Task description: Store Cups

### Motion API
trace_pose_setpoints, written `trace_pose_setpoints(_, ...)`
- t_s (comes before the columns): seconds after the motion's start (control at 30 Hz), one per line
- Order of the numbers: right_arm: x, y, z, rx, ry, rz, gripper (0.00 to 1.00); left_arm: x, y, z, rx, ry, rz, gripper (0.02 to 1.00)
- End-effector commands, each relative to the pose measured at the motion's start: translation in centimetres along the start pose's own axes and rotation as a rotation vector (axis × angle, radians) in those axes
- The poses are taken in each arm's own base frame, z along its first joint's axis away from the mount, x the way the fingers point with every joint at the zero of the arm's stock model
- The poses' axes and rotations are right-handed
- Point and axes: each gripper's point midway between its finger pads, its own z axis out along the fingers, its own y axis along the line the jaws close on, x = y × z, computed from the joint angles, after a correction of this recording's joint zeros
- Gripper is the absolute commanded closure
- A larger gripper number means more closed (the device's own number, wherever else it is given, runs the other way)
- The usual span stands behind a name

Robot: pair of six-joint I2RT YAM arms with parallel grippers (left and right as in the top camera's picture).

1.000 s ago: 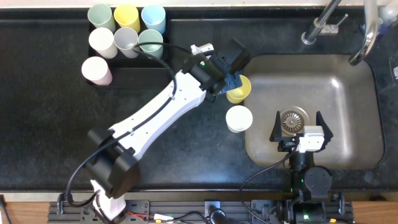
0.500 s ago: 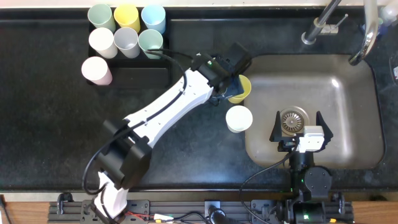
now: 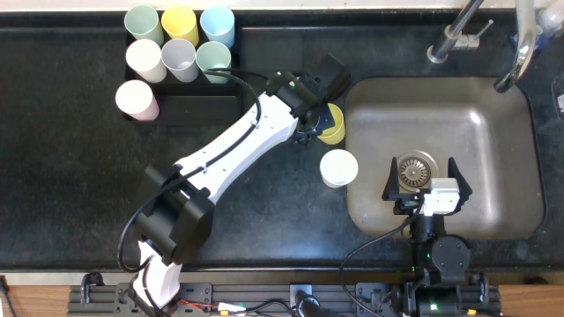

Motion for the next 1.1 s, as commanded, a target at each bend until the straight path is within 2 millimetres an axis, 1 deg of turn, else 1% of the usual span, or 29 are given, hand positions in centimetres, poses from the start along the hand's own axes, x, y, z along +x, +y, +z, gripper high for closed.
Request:
trace_pose_setpoints(0.03,0.3,0.1,0.0,-0.004,-0.001,0.008,0.007,-1.5,0.8,-0.5,-0.006,-0.022,-0.035,0.982)
trace_pose_setpoints(0.13,0.3,0.1,0.0,-0.004,-0.001,0.008,0.005,-3.6,1.8,-2.7,0.01,-0.066,-0.076,0.982)
trace_pose_setpoints(0.2,0.3,0.1,0.0,-0.004,-0.001,0.008,0.005,-5.4,3.1,-4.7,0.016,-0.098,-0.118,0.982)
trace_pose_setpoints(0.23,0.3,0.1,0.0,-0.004,-0.001,0.008,0.003,-6.3,4.0,-5.9,0.016,-0.112,-0.145,0.982)
trace_pose_setpoints(0.33,0.3,0.1,0.0,-0.004,0.0,0.008,0.003,-9.1,7.5,-8.8,0.006,-0.147,-0.242,0.982)
trace_pose_setpoints(0.4,0.3,0.1,0.0,-0.004,-0.001,0.008,0.005,-11.1,10.6,-10.5,-0.013,-0.168,-0.323,0.982)
trace_pose_setpoints(0.5,0.3,0.1,0.0,-0.004,-0.001,0.008,0.005,-13.7,15.1,-12.1,-0.047,-0.192,-0.441,0.982)
trace_pose_setpoints(0.57,0.3,0.1,0.0,-0.004,-0.001,0.008,0.003,-14.9,17.8,-12.4,-0.074,-0.198,-0.508,0.982)
trace_pose_setpoints(0.63,0.3,0.1,0.0,-0.004,-0.001,0.008,0.003,-15.5,19.9,-12.5,-0.1,-0.191,-0.561,0.982)
trace_pose_setpoints(0.73,0.3,0.1,0.0,-0.004,-0.001,0.008,0.005,-15.8,22.5,-12.6,-0.138,-0.175,-0.62,0.982)
trace_pose_setpoints(0.8,0.3,0.1,0.0,-0.004,-0.001,0.008,0.005,-15.6,23.8,-12.5,-0.164,-0.161,-0.648,0.985)
trace_pose_setpoints(0.93,0.3,0.1,0.0,-0.004,-0.001,0.008,0.005,-15.1,25.8,-11.4,-0.203,-0.133,-0.684,0.982)
trace_pose_setpoints(1.0,0.3,0.1,0.0,-0.004,-0.001,0.008,0.005,-14.6,26.4,-10.7,-0.225,-0.119,-0.712,0.982)
trace_pose_setpoints(1.1,0.3,0.1,0.0,-0.004,-0.001,0.008,0.003,-14.6,26.5,-9.7,-0.224,-0.121,-0.714,0.982)
